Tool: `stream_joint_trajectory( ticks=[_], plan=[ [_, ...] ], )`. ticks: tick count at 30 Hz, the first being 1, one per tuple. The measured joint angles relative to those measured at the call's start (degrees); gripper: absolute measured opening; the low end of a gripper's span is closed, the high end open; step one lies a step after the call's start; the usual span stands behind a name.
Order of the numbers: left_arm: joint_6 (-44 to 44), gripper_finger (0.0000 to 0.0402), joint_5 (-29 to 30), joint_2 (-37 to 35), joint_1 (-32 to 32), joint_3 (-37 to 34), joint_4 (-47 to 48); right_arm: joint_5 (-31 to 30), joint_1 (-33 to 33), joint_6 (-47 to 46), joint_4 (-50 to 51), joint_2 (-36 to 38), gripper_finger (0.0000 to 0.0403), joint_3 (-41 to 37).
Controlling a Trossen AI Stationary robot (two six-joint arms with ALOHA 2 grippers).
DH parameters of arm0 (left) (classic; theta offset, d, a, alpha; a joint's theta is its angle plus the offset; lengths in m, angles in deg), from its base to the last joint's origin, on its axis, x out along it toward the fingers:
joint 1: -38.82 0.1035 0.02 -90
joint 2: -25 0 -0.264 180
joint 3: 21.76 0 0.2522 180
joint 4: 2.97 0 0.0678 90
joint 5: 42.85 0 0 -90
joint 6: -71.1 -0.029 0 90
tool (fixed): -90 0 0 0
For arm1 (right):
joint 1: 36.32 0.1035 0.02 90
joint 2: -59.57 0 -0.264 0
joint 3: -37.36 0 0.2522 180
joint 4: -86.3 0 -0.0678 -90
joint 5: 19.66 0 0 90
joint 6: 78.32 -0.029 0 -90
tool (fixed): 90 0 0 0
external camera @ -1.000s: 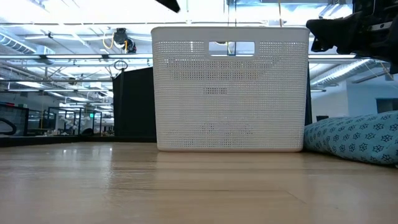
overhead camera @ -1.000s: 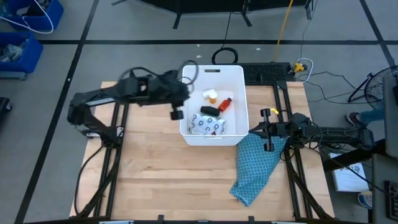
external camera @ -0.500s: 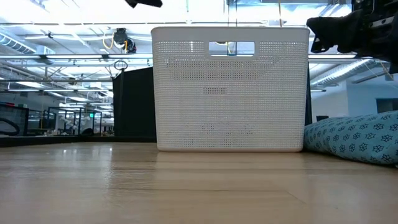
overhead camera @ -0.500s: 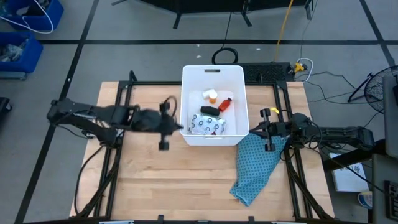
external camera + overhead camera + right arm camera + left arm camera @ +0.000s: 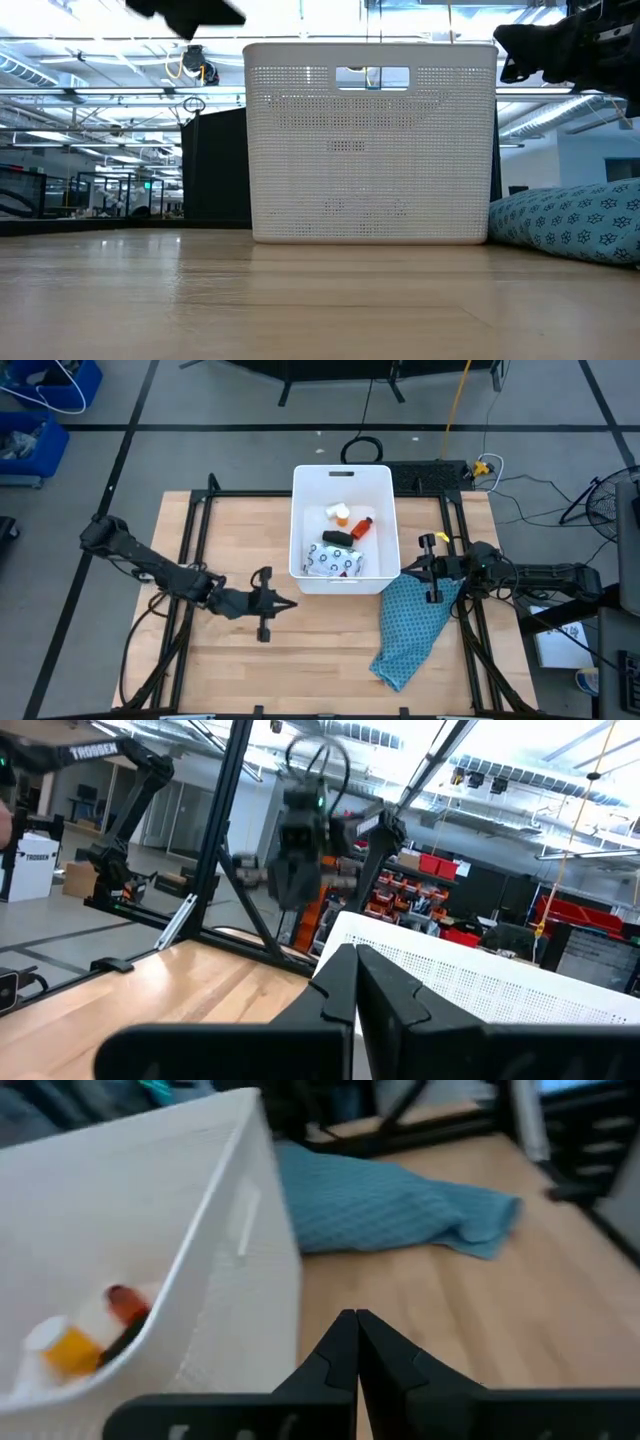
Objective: Pick & place medical supplies in basket/bin
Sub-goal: Return to Home Position
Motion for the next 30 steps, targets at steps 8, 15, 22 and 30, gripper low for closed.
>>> stream_joint_trajectory(
  ticks=[8,15,22,30],
  plan=[
    [0.62,0.0004,-0.45,0.47,3.35,-15.21,-25.65,0.2,0.02,-0.84,-2.05,0.01,0.0,0.0],
    [0.14,0.0002,-5.38,0.44,7.77,-18.05,-31.23,5.68,0.83,-2.6,-6.44,0.02,0.0,0.26],
    [-0.57,0.0002,-8.92,0.44,12.15,-18.07,-30.68,4.13,7.83,-3.48,0.68,-1.71,0.0,3.36],
    [-1.83,0.0002,-11.0,0.44,13.84,-18.07,-30.74,-11.56,20.25,-2.91,2.59,-7.67,0.0,3.42]
  ],
)
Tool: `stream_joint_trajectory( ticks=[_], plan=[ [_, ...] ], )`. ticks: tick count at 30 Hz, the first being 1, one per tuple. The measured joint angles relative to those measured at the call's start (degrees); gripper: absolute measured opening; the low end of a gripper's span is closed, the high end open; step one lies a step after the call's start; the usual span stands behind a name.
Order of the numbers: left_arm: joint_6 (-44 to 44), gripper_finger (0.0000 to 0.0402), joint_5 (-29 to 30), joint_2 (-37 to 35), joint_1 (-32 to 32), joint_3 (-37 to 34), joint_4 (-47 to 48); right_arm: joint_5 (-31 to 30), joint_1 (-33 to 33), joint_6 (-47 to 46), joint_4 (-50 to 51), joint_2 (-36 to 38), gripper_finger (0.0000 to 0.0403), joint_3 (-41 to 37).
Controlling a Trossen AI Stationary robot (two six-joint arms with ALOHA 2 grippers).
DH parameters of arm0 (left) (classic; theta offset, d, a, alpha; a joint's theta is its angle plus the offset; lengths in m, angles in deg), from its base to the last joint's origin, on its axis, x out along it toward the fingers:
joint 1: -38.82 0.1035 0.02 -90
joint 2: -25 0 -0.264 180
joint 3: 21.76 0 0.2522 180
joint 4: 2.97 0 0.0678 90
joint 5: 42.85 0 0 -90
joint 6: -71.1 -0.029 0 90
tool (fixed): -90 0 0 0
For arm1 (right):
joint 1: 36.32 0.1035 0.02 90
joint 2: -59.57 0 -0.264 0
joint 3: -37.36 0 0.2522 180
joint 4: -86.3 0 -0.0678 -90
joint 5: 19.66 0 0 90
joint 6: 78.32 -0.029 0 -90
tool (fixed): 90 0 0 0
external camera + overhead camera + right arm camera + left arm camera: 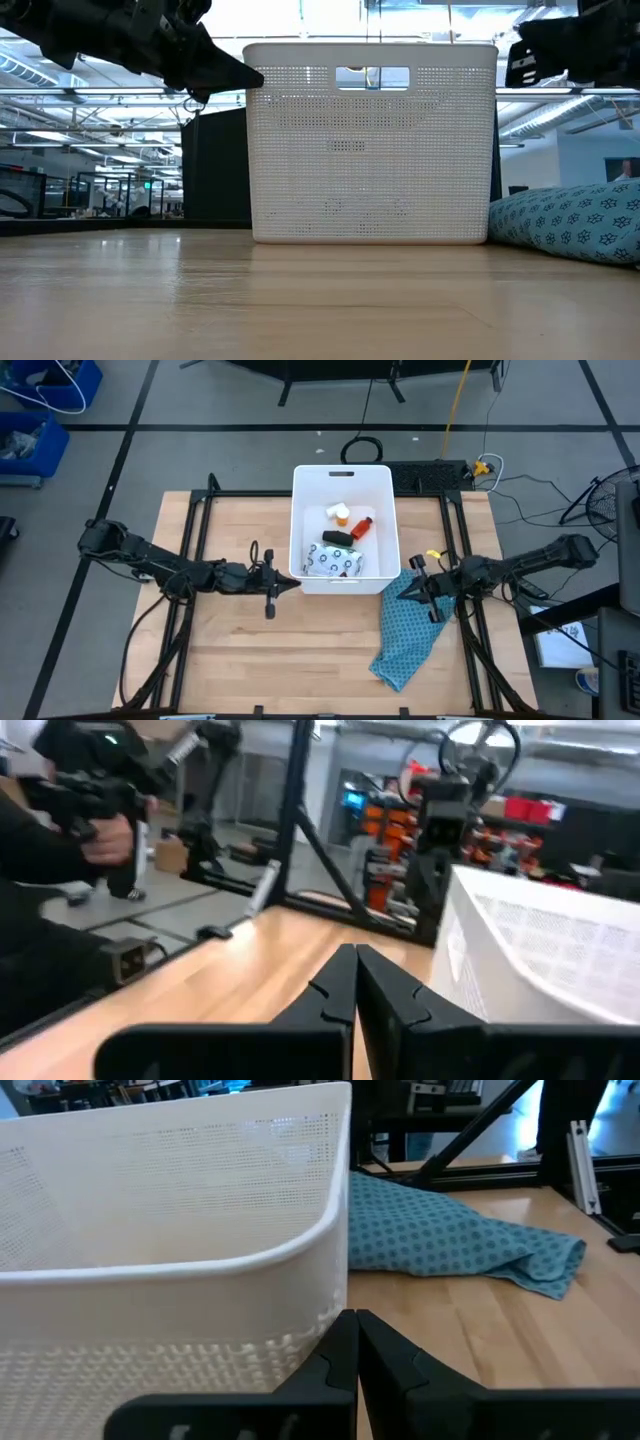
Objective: Pick & place medical supplies in basket/bin
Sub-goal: Return to Home Position
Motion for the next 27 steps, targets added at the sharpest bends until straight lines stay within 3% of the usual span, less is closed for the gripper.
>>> stream_joint_trajectory(
  ticks=[9,17,22,27],
  plan=[
    [-0.13,0.0002,-2.09,0.0,2.46,0.0,0.11,-15.41,2.57,0.12,-5.97,-7.52,0.0,0.15],
    [-1.42,0.0002,-7.97,0.0,1.77,0.0,0.6,-10.81,2.61,1.28,-8.0,-8.32,0.0,0.48],
    [-5.51,0.0002,-8.96,-0.82,-2.37,0.02,3.48,-4.95,2.68,2.45,1.01,-6.61,0.0,5.89],
    [-10.76,0.0002,-2.18,-6.27,-6.05,0.04,10.53,-8.93,2.66,3.09,21.44,-3.24,0.0,15.34]
  ],
)
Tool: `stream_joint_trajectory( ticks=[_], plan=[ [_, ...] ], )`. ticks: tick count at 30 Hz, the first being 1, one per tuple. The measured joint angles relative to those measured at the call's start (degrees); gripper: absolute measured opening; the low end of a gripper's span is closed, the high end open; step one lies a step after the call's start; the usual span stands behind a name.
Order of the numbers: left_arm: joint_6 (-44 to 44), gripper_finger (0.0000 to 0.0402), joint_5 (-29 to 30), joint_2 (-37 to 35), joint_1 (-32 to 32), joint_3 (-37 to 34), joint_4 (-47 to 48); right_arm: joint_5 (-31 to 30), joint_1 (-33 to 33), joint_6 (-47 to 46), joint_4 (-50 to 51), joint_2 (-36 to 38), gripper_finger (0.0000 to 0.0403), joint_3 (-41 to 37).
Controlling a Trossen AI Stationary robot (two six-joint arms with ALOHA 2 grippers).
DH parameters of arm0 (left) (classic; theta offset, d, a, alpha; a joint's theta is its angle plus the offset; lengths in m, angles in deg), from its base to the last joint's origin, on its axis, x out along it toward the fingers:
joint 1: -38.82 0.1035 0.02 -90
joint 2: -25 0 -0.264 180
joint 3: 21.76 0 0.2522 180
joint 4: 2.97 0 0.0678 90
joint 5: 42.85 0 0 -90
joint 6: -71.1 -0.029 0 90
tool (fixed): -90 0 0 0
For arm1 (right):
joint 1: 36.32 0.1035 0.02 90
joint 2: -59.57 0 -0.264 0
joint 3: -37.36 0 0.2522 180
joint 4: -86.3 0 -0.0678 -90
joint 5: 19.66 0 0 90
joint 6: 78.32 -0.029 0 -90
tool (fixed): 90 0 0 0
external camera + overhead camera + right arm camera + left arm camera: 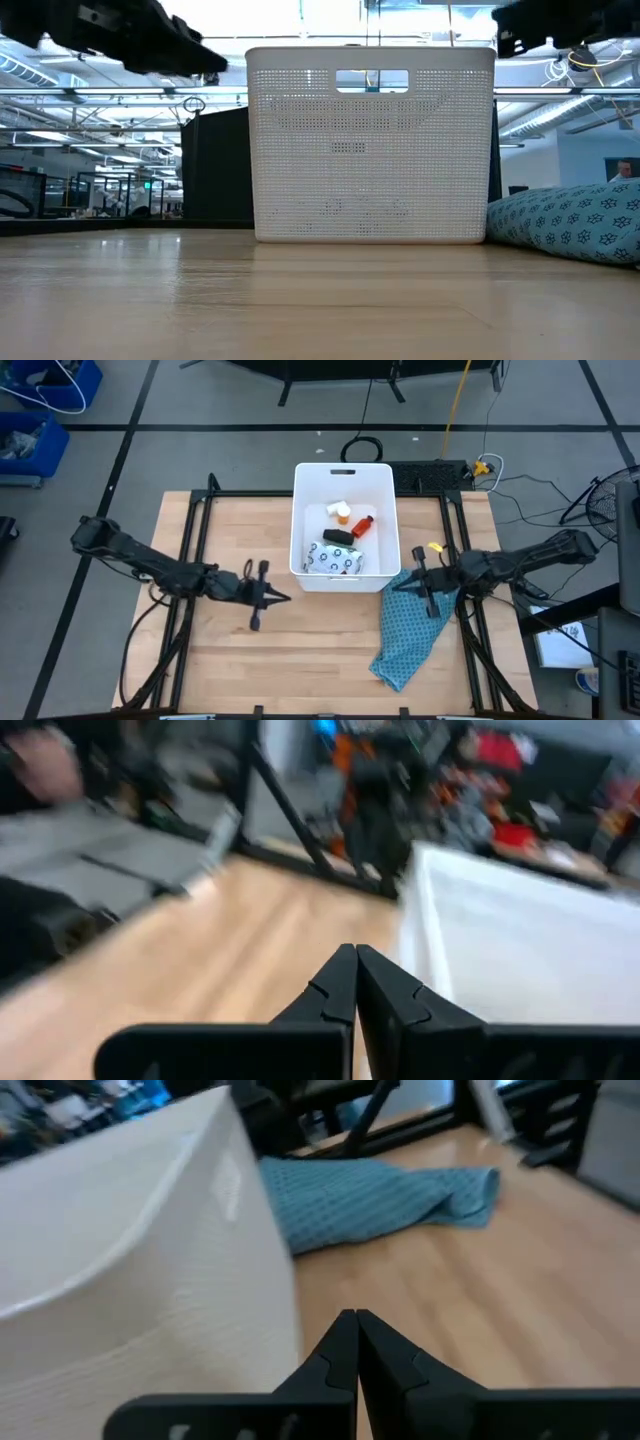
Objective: Pick & place medical supplies in basket/bin
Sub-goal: Return to Home Position
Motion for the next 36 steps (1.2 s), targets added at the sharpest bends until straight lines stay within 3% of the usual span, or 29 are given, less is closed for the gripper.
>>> stream_joint_trajectory(
  ticks=[4,7,11,14,24,30,36],
  plan=[
    [-4.08,0.0002,7.03,-9.64,-0.73,0.0,9.64,-6.55,-0.03,-0.43,14.77,3.09,0.0,5.2],
    [-7.95,0.0002,9.09,-18.05,1.94,-1.75,10.66,-6.53,-0.02,-0.38,16.38,6.17,0.0,4.31],
    [-10.46,0.0001,-1.04,-27.17,8.84,-7.16,3.71,-6.7,-0.04,0.04,11.38,10.02,0.0,-1.51],
    [-8.75,0.0001,-4.91,-31.91,13.07,-10.13,1.87,-6.71,-0.48,-0.11,5.16,11.72,0.0,-5.85],
    [-6.12,0.0001,-7.93,-39.6,16.41,-17.35,3.31,-6.72,-3.19,-2.71,-2.26,17.77,0.0,-15.55],
    [-5.47,0.0001,-8.51,-43.61,16.71,-23.25,0.04,-6.5,-3.17,-2.64,-1.98,24.29,0.0,-17.6],
    [-0.24,0.0001,-14.26,-44.61,20.21,-26.36,-0.38,-4.8,-3.15,-3.86,1.57,27.15,0.0,-18.0]
  ],
)
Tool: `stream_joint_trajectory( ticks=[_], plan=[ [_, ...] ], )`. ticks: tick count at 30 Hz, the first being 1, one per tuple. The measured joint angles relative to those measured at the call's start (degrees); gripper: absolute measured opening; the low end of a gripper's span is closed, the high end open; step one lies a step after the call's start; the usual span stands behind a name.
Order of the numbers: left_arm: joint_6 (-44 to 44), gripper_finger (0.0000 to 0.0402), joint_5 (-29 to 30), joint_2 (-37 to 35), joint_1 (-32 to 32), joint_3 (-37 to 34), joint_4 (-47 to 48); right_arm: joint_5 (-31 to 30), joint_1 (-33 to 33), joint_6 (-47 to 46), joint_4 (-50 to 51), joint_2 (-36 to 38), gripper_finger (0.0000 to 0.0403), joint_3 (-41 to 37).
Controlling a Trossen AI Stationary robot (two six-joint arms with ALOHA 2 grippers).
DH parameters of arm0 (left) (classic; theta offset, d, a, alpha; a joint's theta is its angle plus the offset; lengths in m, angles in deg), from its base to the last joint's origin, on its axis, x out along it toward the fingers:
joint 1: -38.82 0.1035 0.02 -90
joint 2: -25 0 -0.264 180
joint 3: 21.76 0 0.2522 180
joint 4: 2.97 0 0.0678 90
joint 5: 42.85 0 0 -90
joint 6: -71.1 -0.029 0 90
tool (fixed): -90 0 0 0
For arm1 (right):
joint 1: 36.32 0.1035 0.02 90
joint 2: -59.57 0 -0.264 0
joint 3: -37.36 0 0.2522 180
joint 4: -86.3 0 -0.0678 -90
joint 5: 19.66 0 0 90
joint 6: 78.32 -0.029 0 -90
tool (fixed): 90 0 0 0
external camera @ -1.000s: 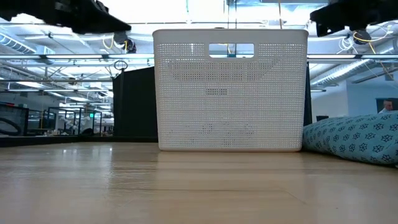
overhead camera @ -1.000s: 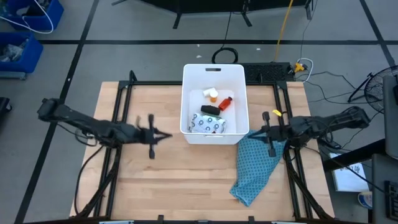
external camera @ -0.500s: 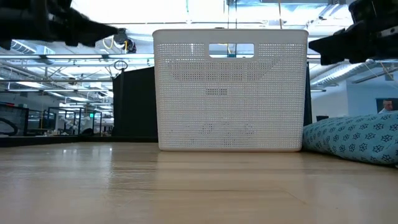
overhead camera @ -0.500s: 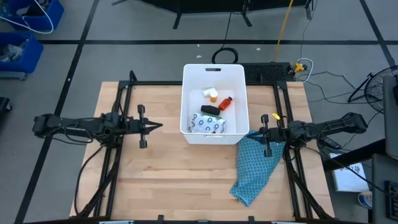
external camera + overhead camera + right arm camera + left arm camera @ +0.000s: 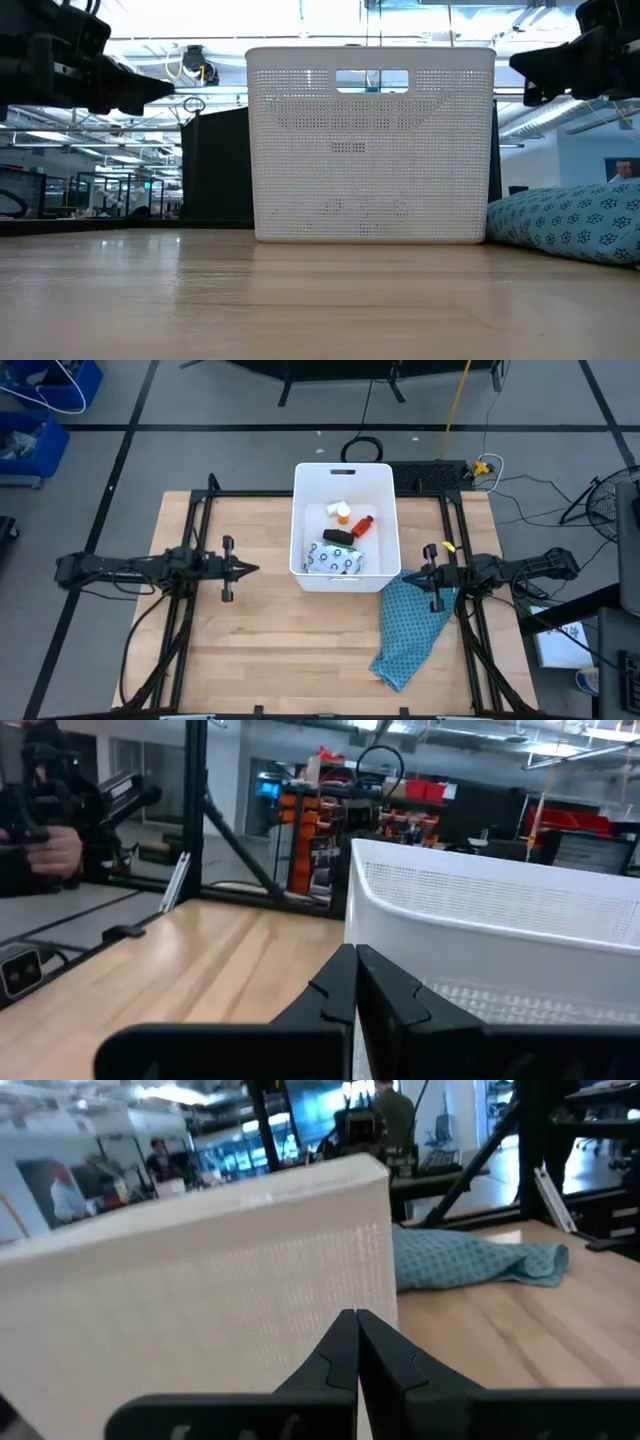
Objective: Pick & place medical supplies in basket/bin
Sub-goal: Return to Home Position
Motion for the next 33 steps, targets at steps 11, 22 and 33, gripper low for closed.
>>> stream_joint_trajectory(
  ticks=[11,22,33],
  plan=[
    [2.2,0.0,-2.07,0.02,1.99,0.0,7.64,1.25,-0.02,-3.3,0.22,0.07,0.0,-2.16],
    [-4.74,0.0,-1.52,-4.4,-0.26,0.0,-0.22,1.42,-0.02,-3.01,-0.58,1.73,0.0,-2.25],
    [-3.82,0.0,-2.25,-8.74,1.43,0.02,11.5,1.37,-0.02,-3.23,1.66,2.59,0.0,-2.27]
  ],
)
